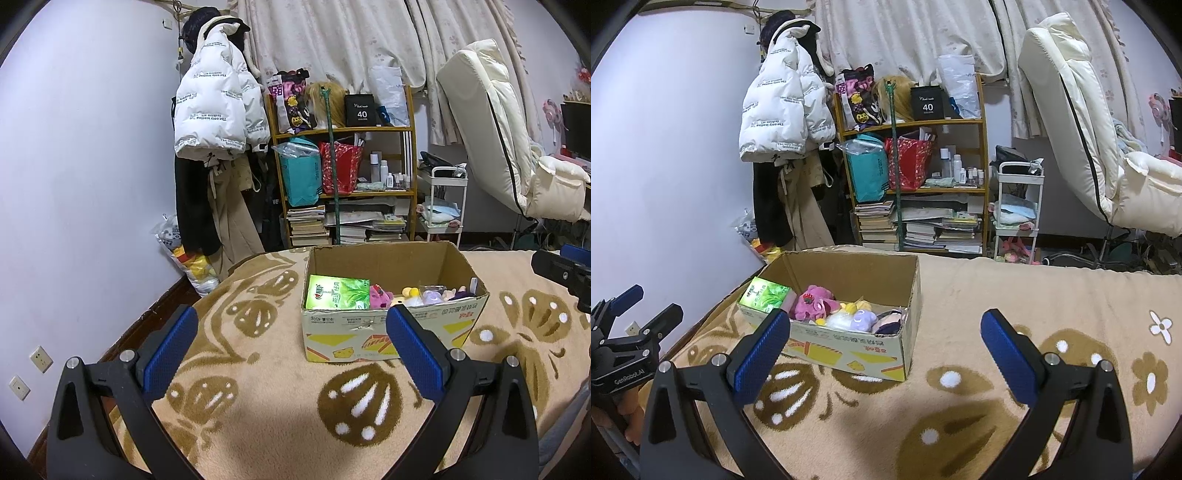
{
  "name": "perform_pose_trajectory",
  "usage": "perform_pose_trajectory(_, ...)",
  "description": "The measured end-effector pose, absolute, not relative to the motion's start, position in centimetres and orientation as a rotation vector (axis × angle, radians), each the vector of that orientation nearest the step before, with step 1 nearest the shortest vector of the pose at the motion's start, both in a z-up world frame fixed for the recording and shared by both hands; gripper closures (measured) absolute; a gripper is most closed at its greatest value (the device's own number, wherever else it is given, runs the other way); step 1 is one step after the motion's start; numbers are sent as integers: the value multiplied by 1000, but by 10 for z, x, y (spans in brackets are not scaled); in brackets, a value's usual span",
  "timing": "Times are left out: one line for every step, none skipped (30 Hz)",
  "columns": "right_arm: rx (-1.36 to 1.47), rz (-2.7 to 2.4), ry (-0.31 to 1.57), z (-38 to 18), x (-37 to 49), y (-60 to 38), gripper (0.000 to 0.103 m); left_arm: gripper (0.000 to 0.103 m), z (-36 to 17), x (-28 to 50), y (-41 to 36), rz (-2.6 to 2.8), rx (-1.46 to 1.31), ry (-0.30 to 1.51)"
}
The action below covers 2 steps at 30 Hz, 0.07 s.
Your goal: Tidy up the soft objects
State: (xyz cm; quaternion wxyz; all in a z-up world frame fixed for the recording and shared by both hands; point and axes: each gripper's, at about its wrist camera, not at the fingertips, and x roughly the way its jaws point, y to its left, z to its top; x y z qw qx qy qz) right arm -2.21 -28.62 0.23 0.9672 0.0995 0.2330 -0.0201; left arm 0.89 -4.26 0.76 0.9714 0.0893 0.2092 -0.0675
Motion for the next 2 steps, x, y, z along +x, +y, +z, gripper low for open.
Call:
perform_pose_trajectory(199,-40,472,2,-22,-287,0,2,7,9,-43,-136,180,423)
perform_pose_trajectory(196,-40,473,1,-22,-287,0,2,7,9,-44,-136,180,423)
